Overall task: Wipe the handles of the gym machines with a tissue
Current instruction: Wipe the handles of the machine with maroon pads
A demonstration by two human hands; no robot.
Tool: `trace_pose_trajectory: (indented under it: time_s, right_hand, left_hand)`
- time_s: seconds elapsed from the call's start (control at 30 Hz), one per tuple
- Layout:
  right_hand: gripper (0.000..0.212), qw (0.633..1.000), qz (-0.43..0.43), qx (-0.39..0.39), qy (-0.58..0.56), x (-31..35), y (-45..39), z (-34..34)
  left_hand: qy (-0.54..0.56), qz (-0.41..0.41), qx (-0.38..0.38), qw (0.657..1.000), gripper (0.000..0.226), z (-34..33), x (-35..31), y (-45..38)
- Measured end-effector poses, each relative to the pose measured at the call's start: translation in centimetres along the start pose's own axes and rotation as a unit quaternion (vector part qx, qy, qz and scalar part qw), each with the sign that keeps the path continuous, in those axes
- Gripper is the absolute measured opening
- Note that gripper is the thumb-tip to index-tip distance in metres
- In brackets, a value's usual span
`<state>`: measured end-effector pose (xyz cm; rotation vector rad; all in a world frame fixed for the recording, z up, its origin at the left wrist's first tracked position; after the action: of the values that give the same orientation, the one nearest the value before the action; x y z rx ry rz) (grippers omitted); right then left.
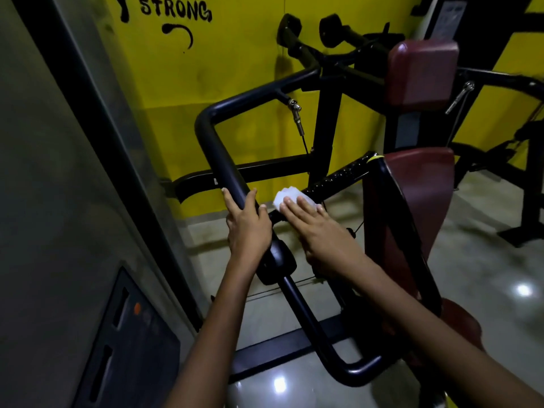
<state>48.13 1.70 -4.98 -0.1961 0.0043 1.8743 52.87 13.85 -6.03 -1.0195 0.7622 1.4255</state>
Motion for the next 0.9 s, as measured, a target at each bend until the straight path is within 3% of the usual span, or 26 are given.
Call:
trace_pose_trajectory:
  time_s: [0.1, 0.43, 0.67, 0.9]
  right_hand:
    - [0.067, 0.999, -0.025, -0.029, -0.011, -1.0, -0.3, 0.5]
    - [0.068, 0.997, -0.057, -0.054, -0.014, -0.9, 0.4, 0.3]
    - [0.103, 0.998, -0.037, -0.037, 0.018, -0.8, 0.7, -1.5]
    - [0.103, 0.999, -0.029, -0.044, -0.002, 0.4, -0.7, -0.9]
  left_hand:
    - [-0.004, -0.003, 0.004, 1.000, 0.043, 0.1, 0.0, -0.2]
    - [0.011, -0.007, 0.004, 1.000, 0.043, 0.1, 0.2, -0.3]
    - [0.025, -0.020, -0.001, 0.999, 0.042, 0.1, 0.4, -0.2]
    - [0.032, -0.026, -0.006, 0.999, 0.043, 0.2, 0.3, -0.1]
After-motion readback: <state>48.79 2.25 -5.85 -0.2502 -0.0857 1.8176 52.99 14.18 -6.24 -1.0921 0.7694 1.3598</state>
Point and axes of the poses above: each hand's wrist, its own y-axis away from the middle knuckle, its own z-axis out of the back of the hand, x = y × z, the point moved 7 cm from there along -y, towards the middle knuckle, and after that the axes turned 13 degrees about y, right-handed, at the moved point
